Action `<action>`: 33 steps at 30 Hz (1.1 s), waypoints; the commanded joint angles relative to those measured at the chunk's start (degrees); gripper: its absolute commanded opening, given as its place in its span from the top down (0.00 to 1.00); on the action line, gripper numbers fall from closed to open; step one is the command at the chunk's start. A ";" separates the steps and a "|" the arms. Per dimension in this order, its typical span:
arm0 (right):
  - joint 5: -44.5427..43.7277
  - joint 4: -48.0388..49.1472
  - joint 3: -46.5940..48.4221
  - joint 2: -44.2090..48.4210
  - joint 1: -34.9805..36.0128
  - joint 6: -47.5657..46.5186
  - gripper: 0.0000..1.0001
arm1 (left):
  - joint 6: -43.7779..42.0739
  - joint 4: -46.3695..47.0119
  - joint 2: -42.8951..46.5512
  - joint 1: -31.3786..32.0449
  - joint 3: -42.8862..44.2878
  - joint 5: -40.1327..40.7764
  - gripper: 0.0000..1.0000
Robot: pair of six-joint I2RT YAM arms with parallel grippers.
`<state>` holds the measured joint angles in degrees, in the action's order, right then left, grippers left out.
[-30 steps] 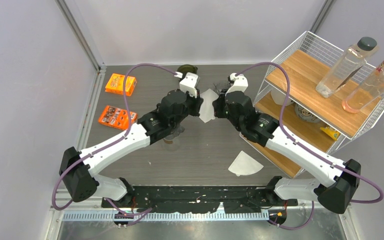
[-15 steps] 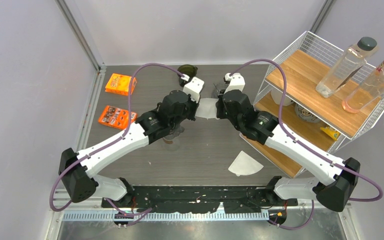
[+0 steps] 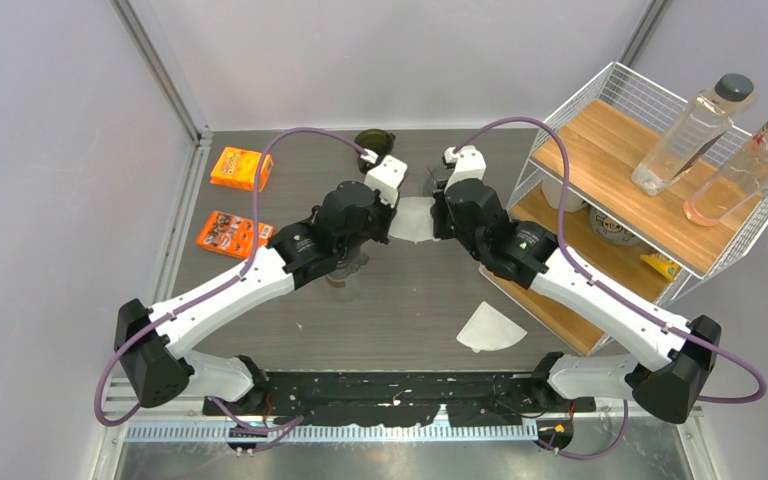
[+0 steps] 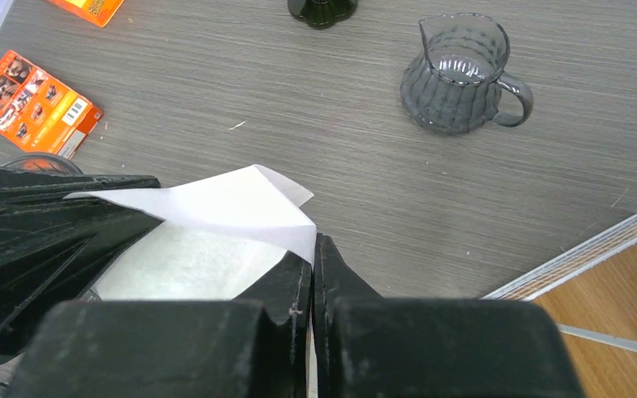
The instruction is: Place the coffee filter in the dripper
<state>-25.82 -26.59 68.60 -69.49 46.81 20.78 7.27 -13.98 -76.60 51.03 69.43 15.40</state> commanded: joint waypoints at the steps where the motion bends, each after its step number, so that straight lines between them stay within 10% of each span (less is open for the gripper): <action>1: 3.30 1.70 1.84 0.55 -0.04 -1.74 0.94 | 1.19 0.22 1.93 -0.05 2.73 -0.75 0.95; 16: 9.44 9.10 -1.85 4.76 -0.04 -2.94 0.59 | 3.99 0.19 0.82 -0.05 4.06 -2.09 1.00; 25: 16.54 15.04 -7.44 11.40 0.02 -3.74 0.05 | 4.04 -0.96 0.75 -0.05 5.06 -0.54 1.00; 33: 22.71 19.29 -18.79 20.97 -0.05 -2.10 0.03 | 2.14 -5.82 1.69 -0.66 7.88 6.77 1.00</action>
<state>-8.19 -12.51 54.87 -52.90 46.81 18.22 10.09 -17.58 -76.31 50.98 73.28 17.10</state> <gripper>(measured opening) 0.981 0.059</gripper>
